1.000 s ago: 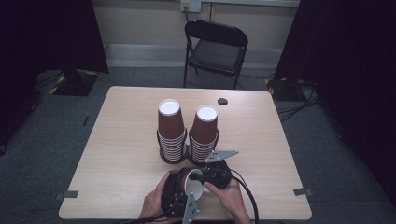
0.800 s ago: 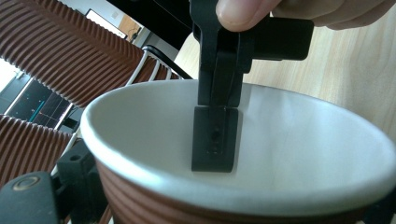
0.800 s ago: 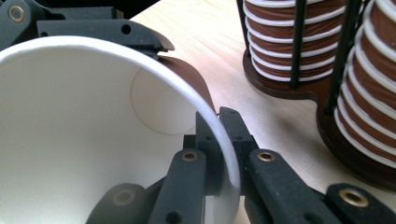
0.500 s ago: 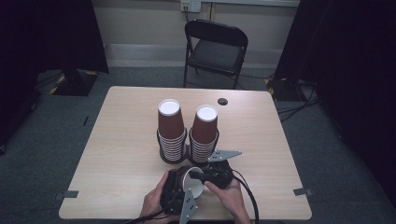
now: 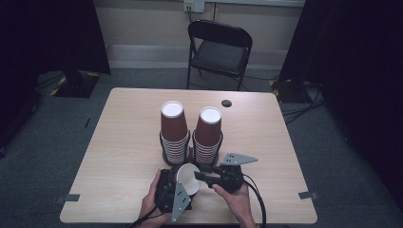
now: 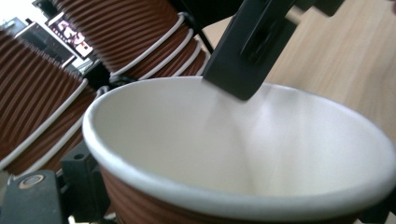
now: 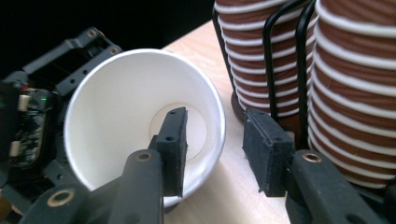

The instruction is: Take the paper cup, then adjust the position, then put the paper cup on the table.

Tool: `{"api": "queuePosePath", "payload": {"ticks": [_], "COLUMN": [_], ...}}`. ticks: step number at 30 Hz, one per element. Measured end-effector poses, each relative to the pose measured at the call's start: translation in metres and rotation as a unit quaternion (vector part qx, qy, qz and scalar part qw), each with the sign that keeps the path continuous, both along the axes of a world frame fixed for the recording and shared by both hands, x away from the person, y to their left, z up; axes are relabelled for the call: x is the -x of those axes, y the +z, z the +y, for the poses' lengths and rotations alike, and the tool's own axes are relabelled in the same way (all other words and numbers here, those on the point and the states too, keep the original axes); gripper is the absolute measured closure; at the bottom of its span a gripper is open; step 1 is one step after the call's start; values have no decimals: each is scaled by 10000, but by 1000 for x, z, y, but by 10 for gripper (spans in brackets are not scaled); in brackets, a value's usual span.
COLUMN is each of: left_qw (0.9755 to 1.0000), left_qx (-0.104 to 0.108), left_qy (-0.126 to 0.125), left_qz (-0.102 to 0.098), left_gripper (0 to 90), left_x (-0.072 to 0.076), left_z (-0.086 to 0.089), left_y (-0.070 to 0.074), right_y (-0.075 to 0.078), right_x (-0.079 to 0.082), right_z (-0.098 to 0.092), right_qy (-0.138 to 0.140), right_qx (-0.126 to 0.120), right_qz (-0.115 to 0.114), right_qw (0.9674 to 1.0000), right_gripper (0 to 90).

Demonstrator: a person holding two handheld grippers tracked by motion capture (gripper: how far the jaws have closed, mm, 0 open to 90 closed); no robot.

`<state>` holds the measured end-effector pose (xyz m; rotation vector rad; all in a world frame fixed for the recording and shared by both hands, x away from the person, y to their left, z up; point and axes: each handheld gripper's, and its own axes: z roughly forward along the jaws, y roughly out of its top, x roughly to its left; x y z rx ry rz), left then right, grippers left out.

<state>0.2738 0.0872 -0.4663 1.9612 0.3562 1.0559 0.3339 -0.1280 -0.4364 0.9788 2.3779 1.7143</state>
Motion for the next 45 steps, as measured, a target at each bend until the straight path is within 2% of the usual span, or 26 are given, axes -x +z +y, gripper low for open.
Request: {"api": "queuePosePath", "payload": {"ticks": [9, 12, 13, 15, 17, 19, 20, 23, 26, 28, 30, 32, 34, 35, 37, 40, 42, 45], "left_qw": [9987, 9970, 9958, 9942, 9913, 9894, 9885, 9858, 9807, 9758, 9735, 9716, 9708, 9690, 9671, 9646, 9617, 9568], "left_qx": [405, 629, 762, 892, 1110, 1221, 1254, 1405, 1648, 1854, 1926, 1977, 1989, 2055, 2111, 2158, 2239, 2352], "left_qy": [201, 262, 291, 330, 377, 430, 460, 519, 586, 649, 732, 826, 892, 918, 993, 1108, 1176, 1272], "left_qz": [249, 361, 421, 512, 603, 660, 706, 761, 870, 958, 995, 1001, 1003, 1021, 1012, 1032, 1056, 1142], "left_gripper": [99, 99, 99, 99, 99, 100, 100, 100, 99, 99, 99, 99, 99, 99, 99, 99, 98, 97], "left_x": [-6, -7, -8, -9, -11, -14, -15, -16, -19, -22, -24, -25, -27, -29, -32, -37, -40, -45], "left_z": [9, 14, 16, 20, 24, 27, 29, 38, 47, 54, 60, 65, 72, 75, 81, 90, 96, 105], "left_y": [1, 0, 0, 0, -1, -2, -2, 0, 2, 2, 3, 3, 4, 4, 6, 8, 10, 11], "right_y": [2, 2, 2, 1, 0, -4, -4, -8, -14, -16, -19, -25, -26, -28, -31, -36, -38, -40], "right_x": [6, 10, 11, 12, 12, 11, 11, 11, 14, 14, 15, 15, 15, 15, 15, 15, 15, 17], "right_z": [-5, -7, -7, -11, -13, -19, -19, -26, -33, -35, -39, -44, -46, -47, -49, -50, -52, -58], "right_qy": [-193, -295, -335, -519, -623, -870, -870, -1103, -1345, -1395, -1493, -1677, -1737, -1797, -1848, -1958, -2123, -2202], "right_qx": [-171, -245, -266, -316, -316, -424, -424, -529, -480, -468, -429, -306, -299, -347, -330, -186, -39, 106], "right_qz": [-346, -495, -544, -620, -650, -728, -728, -804, -878, -915, -949, -1013, -994, -990, -1015, -1046, -1047, -1097], "right_qw": [9991, 9980, 9976, 9962, 9954, 9926, 9926, 9892, 9858, 9849, 9833, 9801, 9793, 9781, 9770, 9749, 9716, 9692], "right_gripper": [522, 487, 473, 432, 424, 405, 405, 375, 300, 292, 258, 248, 248, 234, 200, 177, 178, 156]}}
